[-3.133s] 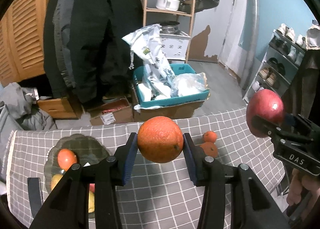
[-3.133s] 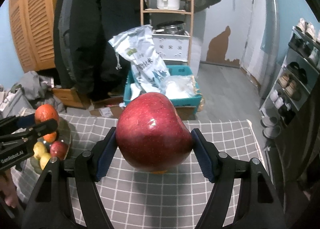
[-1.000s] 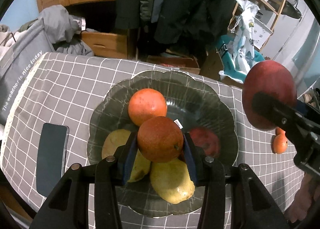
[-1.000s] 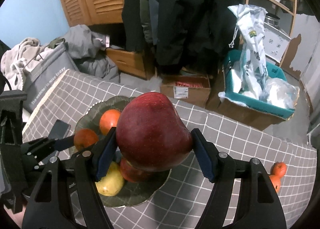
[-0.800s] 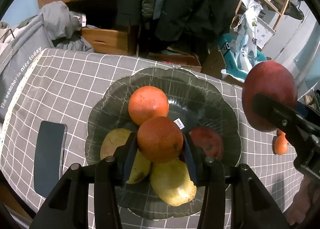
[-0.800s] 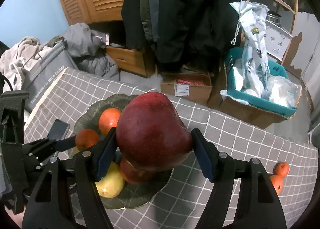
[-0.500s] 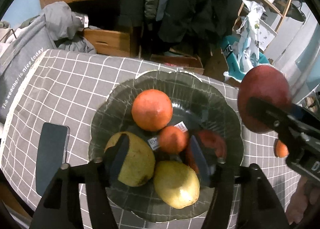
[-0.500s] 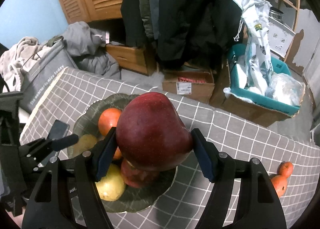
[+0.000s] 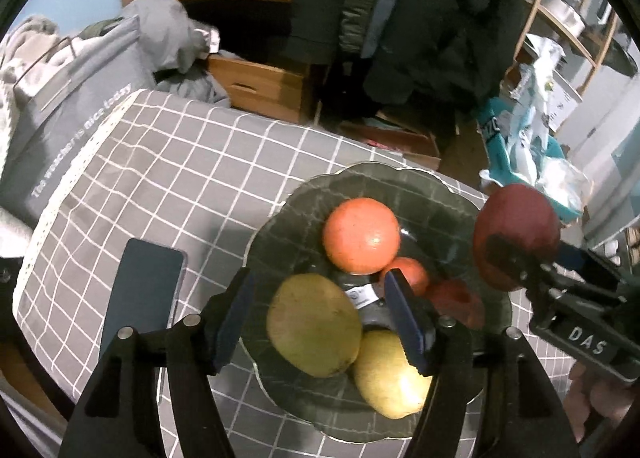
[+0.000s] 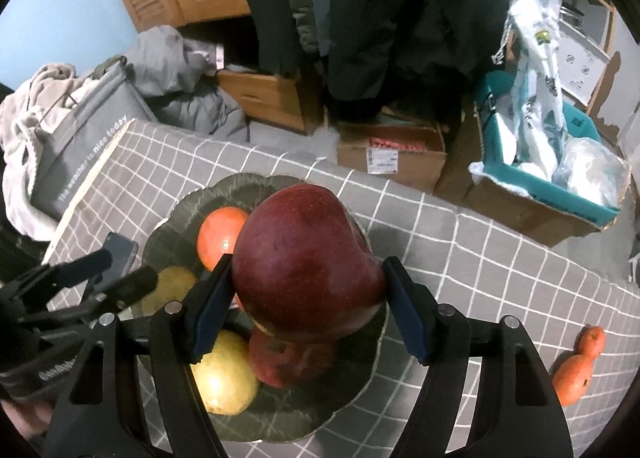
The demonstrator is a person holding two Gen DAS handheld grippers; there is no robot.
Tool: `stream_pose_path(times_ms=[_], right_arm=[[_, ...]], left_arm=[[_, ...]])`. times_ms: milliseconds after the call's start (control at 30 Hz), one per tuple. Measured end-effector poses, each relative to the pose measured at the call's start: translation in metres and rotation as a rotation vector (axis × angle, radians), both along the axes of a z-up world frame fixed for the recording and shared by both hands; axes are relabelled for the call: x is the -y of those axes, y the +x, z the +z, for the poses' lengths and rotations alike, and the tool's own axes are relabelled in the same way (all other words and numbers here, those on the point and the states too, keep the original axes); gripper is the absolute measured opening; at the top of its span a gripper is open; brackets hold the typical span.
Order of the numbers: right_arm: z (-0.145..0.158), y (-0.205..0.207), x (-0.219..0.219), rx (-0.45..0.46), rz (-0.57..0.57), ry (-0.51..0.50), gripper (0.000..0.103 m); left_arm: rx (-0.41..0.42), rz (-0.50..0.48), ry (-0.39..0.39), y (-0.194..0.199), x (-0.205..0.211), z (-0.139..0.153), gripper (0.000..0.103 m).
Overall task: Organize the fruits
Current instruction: 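Lower the red apple and orange into the bowl and open both tools, then lift both tools away from the bowl toward the two loose oranges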
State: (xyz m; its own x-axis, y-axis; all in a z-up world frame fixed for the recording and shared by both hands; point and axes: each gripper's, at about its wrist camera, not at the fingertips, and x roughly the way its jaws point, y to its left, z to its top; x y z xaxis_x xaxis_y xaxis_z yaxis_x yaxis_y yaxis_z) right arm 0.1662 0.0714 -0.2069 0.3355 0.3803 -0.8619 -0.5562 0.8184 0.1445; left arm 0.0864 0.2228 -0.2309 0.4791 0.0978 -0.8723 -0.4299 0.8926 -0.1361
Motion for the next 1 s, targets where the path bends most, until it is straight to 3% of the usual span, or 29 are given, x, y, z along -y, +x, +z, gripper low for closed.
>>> stream_pose_path(times_ms=[367,833,1000], right_arm=[[-0.017,-0.004,-0.016,-0.022,0.049,-0.060,0.074],[0.016,0.001,0.004,0.044,-0.005,-0.015,0.075],[0.028,0.002,0.021,0.068,-0.050,-0.004,0.076]], left_arm=[[0.015,0.015,0.003,-0.007,-0.006,0.007,0.068],[0.038,-0.004,0.021,-0.008,0.002,0.020,0.069],[0.058,-0.016,0.029,-0.009,0.011,0.030,0.074]])
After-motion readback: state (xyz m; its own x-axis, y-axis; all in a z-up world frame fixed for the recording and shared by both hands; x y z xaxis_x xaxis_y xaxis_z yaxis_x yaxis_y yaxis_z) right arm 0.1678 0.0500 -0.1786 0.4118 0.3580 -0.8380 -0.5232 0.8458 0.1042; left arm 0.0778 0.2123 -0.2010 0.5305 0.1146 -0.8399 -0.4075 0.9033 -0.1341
